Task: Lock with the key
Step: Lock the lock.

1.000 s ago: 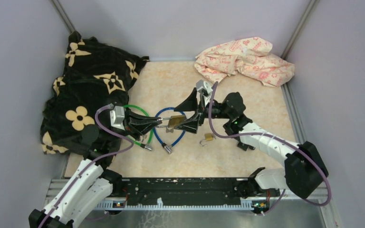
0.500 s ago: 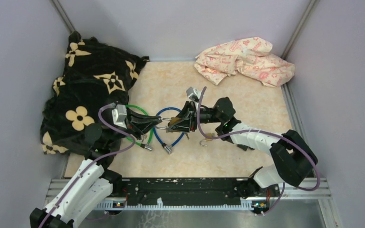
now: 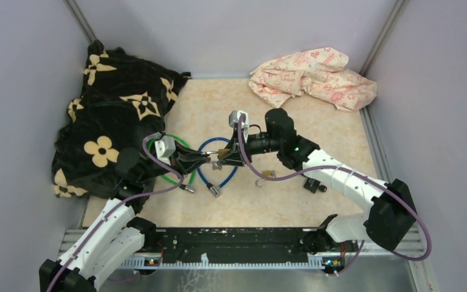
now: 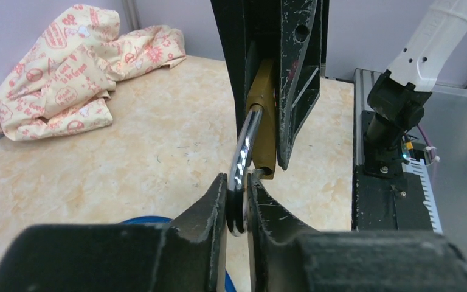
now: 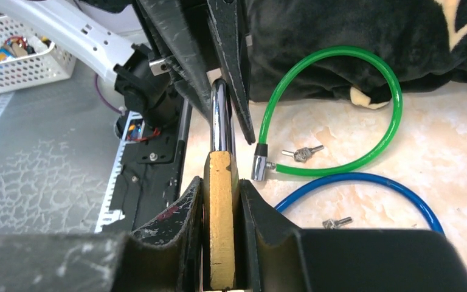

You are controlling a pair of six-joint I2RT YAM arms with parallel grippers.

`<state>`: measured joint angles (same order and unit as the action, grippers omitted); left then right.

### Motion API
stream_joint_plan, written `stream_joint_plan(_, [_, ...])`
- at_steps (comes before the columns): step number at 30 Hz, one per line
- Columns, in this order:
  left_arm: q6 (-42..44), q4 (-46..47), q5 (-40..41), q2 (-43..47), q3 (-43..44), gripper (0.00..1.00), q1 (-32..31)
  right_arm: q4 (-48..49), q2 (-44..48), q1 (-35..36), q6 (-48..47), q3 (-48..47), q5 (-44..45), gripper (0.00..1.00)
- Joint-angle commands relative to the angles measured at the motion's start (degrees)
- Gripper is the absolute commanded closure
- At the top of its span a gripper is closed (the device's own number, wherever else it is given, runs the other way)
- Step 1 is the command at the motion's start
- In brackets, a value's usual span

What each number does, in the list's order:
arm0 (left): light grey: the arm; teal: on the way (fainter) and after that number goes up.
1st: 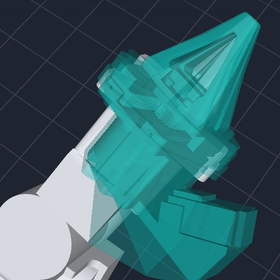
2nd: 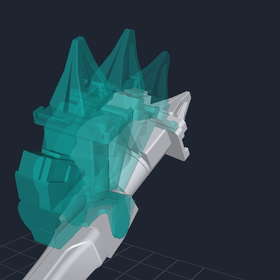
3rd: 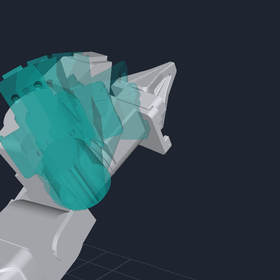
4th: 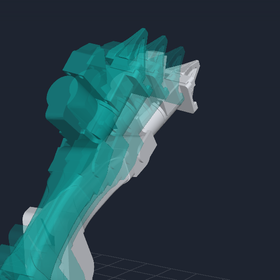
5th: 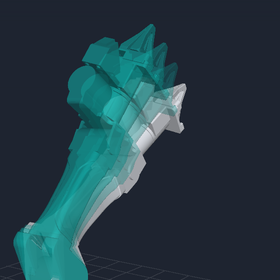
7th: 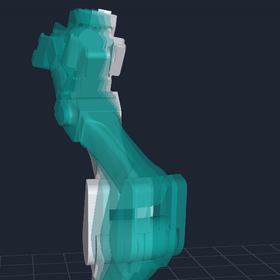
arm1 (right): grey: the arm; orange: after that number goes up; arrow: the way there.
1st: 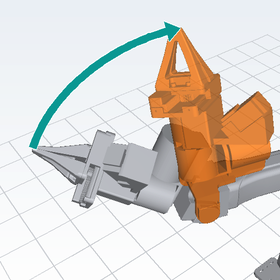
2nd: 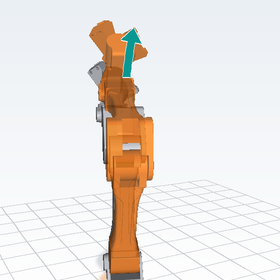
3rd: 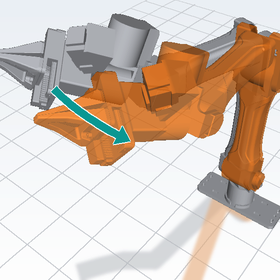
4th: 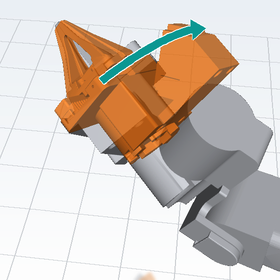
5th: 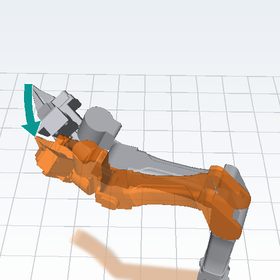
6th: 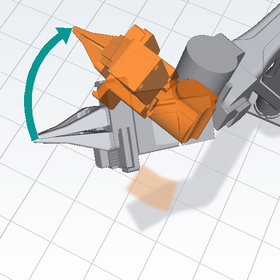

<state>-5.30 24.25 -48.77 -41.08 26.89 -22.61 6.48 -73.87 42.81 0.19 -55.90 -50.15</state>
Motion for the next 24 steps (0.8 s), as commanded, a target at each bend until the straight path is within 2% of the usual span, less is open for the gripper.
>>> stream_joint_plan(1, [-0.3,3.6,-3.5,-0.3,2.2,0.90,0.2,-6.2,2.1,1.6,-8.5,-7.4,-0.1,1.00])
stream_joint_plan(2, [-0.4,3.8,-3.7,-0.4,2.3,0.99,0.2,-6.4,2.1,1.7,-8.9,-7.7,-0.3,1.00])
stream_joint_plan(6, [-1.6,4.7,-3.7,0.4,2.0,1.00,0.2,-6.4,2.4,1.7,-9.0,-8.3,-1.5,1.00])
stream_joint_plan(9, [-3.1,12.0,2.1,2.0,1.8,1.00,0.2,-5.0,2.5,1.0,-7.9,-6.6,-0.3,1.00])
stream_joint_plan(12, [-2.9,18.6,8.8,3.4,1.5,1.00,0.2,2.3,3.7,-0.7,-2.8,-2.1,-0.5,0.76])
stream_joint_plan(14, [-2.9,21.9,10.0,4.2,1.0,1.00,0.2,8.9,5.0,-1.7,2.5,1.1,-0.1,0.51])
stream_joint_plan(16, [-4.3,24.0,9.7,4.9,0.6,1.00,0.3,14.8,5.8,-2.1,5.2,3.4,0.8,0.32])
stream_joint_plan(17, [-5.3,24.4,9.4,5.0,0.5,1.00,0.2,16.5,5.9,-2.3,6.2,4.2,1.1,0.16])
stream_joint_plan(18, [-6.3,24.7,9.1,5.2,0.4,1.00,0.3,17.8,5.9,-2.6,7.1,4.8,1.2,0.05])
stream_joint_plan(24, [-10.1,23.0,6.2,5.6,0.6,1.00,0.3,24.2,5.8,-4.7,11.2,6.2,-0.9,0.02])
